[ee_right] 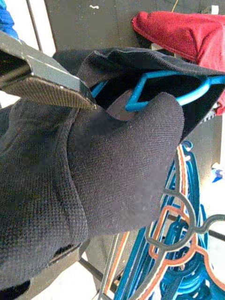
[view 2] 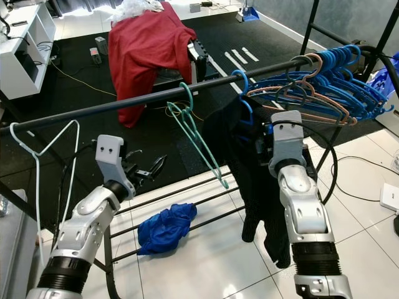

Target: Hang hanger

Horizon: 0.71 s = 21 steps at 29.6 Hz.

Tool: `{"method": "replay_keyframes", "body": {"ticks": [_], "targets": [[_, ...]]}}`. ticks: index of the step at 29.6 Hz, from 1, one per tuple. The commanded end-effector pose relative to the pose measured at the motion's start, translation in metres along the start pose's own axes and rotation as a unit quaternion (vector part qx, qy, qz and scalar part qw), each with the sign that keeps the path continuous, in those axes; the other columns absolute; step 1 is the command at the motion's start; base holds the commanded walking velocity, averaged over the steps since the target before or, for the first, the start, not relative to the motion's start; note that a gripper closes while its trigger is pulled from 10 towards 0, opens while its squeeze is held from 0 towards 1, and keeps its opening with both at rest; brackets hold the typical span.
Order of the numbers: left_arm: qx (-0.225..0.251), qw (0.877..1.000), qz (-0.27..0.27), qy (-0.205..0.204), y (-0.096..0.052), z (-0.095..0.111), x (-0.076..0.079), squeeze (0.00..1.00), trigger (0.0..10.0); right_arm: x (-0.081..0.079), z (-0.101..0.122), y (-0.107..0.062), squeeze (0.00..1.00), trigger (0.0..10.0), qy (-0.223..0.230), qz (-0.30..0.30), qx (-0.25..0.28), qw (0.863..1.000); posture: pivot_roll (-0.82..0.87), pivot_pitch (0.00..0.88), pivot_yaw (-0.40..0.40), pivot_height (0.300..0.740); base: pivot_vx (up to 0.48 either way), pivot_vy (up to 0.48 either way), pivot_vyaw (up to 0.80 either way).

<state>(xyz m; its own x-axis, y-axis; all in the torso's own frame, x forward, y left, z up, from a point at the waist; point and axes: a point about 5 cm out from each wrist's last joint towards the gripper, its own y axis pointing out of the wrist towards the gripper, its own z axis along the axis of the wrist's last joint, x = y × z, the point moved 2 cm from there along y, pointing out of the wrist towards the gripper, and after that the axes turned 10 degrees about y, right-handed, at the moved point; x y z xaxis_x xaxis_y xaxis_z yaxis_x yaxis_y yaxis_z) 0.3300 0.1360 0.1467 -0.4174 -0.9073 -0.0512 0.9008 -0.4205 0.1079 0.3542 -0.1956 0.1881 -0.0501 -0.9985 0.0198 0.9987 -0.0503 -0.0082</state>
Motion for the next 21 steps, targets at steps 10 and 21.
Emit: {"method": "replay_keyframes", "body": {"ticks": [10, 21], "targets": [[-0.040, 0.999, 0.016, -0.005, -0.010, 0.002, 0.015, 0.00, 10.0, -0.005, 0.001, 0.001, 0.00, 10.0, 0.011, 0.000, 0.001, 1.000, -0.14, 0.080, 0.032, 0.740, 0.000, -0.024, 0.00], [-0.072, 0.996, 0.003, -0.049, -0.016, 0.003, 0.040, 0.00, 10.0, -0.012, 0.001, 0.005, 0.00, 10.0, 0.015, 0.017, 0.005, 1.000, -0.13, 0.089, 0.025, 0.740, 0.000, -0.383, 0.00]]}}
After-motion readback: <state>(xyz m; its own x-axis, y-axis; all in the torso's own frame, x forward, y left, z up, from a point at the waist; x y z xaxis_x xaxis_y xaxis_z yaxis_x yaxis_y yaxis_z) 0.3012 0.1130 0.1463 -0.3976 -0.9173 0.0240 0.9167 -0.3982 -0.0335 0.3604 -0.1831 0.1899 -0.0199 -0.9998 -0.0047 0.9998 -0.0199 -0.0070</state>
